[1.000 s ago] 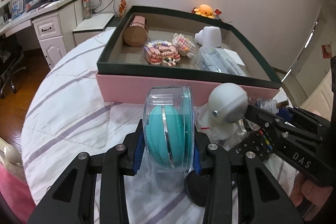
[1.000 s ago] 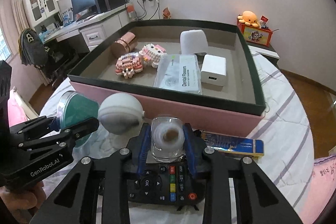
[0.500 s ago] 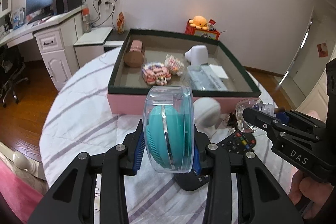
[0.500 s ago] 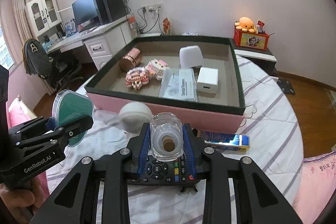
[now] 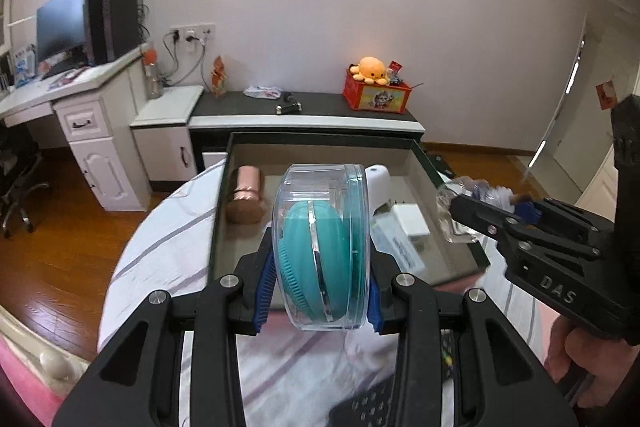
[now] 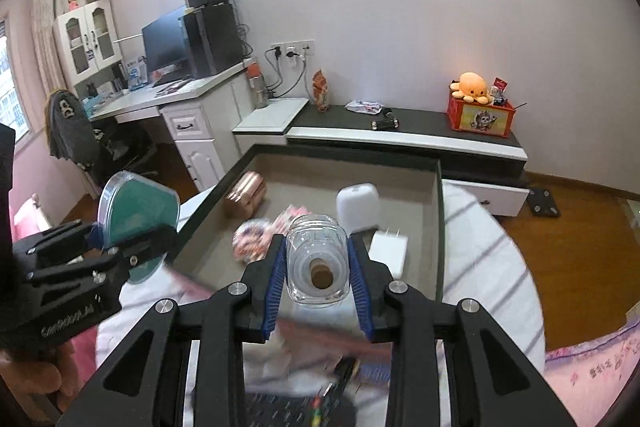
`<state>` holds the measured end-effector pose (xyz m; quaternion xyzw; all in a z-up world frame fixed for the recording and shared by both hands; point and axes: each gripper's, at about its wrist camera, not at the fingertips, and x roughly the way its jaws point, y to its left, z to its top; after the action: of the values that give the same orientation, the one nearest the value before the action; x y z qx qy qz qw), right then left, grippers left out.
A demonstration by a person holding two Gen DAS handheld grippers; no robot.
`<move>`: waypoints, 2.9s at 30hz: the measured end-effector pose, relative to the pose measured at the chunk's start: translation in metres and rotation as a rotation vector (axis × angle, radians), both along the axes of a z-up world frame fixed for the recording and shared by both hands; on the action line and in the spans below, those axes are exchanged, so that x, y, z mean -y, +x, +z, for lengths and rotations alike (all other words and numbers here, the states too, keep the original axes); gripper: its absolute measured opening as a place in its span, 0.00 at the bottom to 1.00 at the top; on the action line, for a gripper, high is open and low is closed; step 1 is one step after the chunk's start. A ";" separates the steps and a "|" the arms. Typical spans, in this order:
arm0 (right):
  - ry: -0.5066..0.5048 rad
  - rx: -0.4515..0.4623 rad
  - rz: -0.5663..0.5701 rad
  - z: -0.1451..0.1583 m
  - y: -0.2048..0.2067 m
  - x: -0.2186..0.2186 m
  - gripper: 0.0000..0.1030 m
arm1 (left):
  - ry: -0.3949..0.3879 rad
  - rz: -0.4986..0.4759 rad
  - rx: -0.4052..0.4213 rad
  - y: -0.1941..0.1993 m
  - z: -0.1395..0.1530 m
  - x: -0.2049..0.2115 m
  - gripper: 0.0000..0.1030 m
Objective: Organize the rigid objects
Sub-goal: 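Carry both held objects into the pink box and release them, then withdraw both tools from the box back over the table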
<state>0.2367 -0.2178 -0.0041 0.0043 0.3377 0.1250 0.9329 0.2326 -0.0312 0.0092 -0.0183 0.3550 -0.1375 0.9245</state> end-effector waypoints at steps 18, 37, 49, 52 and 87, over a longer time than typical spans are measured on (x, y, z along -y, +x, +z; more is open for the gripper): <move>-0.049 -0.166 -0.072 -0.063 0.089 0.021 0.31 | 0.028 -0.056 -0.163 0.074 -0.073 0.041 0.36; -0.035 -0.189 -0.085 -0.079 0.080 0.021 0.77 | 0.078 0.026 -0.139 0.071 -0.068 0.034 0.85; 0.033 -0.110 -0.099 -0.045 0.042 0.017 0.93 | -0.030 0.094 0.006 0.013 -0.019 -0.004 1.00; 0.045 -0.081 -0.095 -0.032 0.023 0.016 1.00 | -0.026 0.123 0.041 -0.006 -0.007 -0.013 1.00; 0.034 -0.003 -0.120 -0.029 -0.218 0.029 1.00 | 0.017 0.170 0.094 -0.205 -0.014 -0.013 1.00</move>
<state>0.0187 -0.2464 -0.0330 0.0403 0.3362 0.0747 0.9379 0.0273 -0.0182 -0.0045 -0.0341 0.3096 -0.0565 0.9486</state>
